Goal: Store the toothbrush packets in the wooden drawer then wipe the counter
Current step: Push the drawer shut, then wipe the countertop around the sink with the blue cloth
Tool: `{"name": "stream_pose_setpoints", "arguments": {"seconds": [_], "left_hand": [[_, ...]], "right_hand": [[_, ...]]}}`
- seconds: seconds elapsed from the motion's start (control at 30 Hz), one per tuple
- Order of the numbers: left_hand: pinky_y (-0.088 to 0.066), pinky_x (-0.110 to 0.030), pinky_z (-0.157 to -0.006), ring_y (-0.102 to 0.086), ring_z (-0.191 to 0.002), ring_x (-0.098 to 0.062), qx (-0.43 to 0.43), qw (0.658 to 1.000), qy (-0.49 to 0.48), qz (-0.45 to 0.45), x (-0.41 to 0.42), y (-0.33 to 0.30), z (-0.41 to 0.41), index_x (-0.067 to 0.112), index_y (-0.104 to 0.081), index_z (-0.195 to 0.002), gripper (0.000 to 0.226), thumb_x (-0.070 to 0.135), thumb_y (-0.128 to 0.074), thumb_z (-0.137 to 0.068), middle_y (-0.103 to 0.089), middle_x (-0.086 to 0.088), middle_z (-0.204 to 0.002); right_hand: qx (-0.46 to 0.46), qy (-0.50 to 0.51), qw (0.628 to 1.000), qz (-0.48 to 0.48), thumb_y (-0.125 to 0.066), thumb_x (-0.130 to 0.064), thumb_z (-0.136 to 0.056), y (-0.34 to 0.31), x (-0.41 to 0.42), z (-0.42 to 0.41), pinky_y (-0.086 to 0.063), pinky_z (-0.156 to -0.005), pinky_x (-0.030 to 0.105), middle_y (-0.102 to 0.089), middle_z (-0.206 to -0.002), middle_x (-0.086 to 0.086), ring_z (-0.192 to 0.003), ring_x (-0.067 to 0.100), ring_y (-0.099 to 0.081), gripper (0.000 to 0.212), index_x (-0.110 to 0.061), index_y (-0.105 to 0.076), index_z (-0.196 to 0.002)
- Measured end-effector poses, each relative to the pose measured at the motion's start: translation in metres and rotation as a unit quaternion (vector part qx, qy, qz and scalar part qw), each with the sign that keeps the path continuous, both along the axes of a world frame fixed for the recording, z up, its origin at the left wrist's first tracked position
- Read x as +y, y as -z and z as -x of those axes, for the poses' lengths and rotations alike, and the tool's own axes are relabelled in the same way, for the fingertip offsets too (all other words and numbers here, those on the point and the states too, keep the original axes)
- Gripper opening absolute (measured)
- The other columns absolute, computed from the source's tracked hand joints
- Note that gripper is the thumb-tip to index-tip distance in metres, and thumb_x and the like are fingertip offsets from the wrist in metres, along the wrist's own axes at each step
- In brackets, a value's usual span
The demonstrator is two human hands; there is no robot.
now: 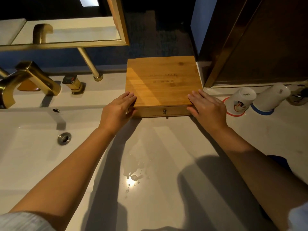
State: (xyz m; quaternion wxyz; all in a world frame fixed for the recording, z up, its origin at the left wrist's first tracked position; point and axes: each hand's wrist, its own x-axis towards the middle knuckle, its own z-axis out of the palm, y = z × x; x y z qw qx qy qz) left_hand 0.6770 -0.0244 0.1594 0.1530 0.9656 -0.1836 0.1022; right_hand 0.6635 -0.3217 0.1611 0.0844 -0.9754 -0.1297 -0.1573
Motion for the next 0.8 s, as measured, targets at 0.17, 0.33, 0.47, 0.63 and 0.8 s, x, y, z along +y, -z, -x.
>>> {"name": "stream_pose_setpoints", "arguments": {"seconds": [0.17, 0.33, 0.47, 0.63, 0.8], "left_hand": [[-0.037, -0.047, -0.107, -0.041, -0.132, -0.032, 0.018, 0.998, 0.0, -0.055, -0.008, 0.002, 0.006, 0.008, -0.039, -0.137, 0.063, 0.021, -0.067, -0.082, -0.042, -0.015, -0.144], [-0.002, -0.051, -0.115, -0.001, -0.147, -0.025, 0.083, 0.994, -0.032, -0.069, -0.017, 0.002, 0.032, 0.024, -0.005, -0.148, 0.077, 0.048, -0.046, -0.089, -0.005, -0.006, -0.159], [-0.024, -0.046, -0.113, -0.034, -0.137, -0.024, 0.053, 0.998, -0.005, 0.025, -0.033, -0.01, 0.093, 0.018, -0.034, -0.141, 0.054, 0.039, -0.044, -0.092, -0.036, -0.007, -0.15], [-0.037, -0.046, -0.106, -0.047, -0.129, -0.027, 0.073, 0.994, 0.046, 0.071, -0.08, -0.002, 0.183, 0.014, -0.052, -0.129, 0.048, 0.039, -0.037, -0.091, -0.05, -0.01, -0.139], [-0.003, -0.045, -0.116, 0.002, -0.147, -0.02, 0.155, 0.984, 0.087, -0.024, -0.139, 0.03, 0.232, 0.034, -0.011, -0.147, 0.062, 0.056, -0.015, -0.089, 0.001, 0.002, -0.157]], "right_hand": [[0.076, 0.047, 0.993, 0.071, -0.057, -0.03, -0.087, 0.003, 0.013, 0.006, -0.026, -0.108, 0.052, -0.041, -0.144, 0.015, -0.138, 0.031, -0.029, 0.054, -0.012, -0.039, -0.135], [0.107, 0.086, 0.989, 0.046, -0.053, -0.033, -0.087, -0.001, 0.019, 0.044, -0.018, -0.111, 0.055, -0.027, -0.151, 0.014, -0.142, 0.03, -0.016, 0.066, -0.022, -0.02, -0.143], [0.136, 0.106, 0.985, 0.006, -0.049, -0.028, -0.09, -0.001, 0.016, 0.101, -0.018, -0.113, 0.046, -0.042, -0.144, 0.007, -0.136, 0.024, -0.031, 0.048, -0.021, -0.039, -0.137], [0.156, 0.11, 0.981, -0.031, -0.052, -0.023, -0.09, 0.002, -0.016, 0.169, -0.024, -0.11, 0.042, -0.049, -0.139, 0.008, -0.131, 0.024, -0.04, 0.041, -0.017, -0.051, -0.13], [0.178, 0.08, 0.98, -0.027, -0.049, -0.018, -0.091, 0.006, -0.076, 0.215, -0.016, -0.113, 0.037, -0.042, -0.145, 0.003, -0.135, 0.02, -0.033, 0.043, -0.021, -0.046, -0.134]]}}
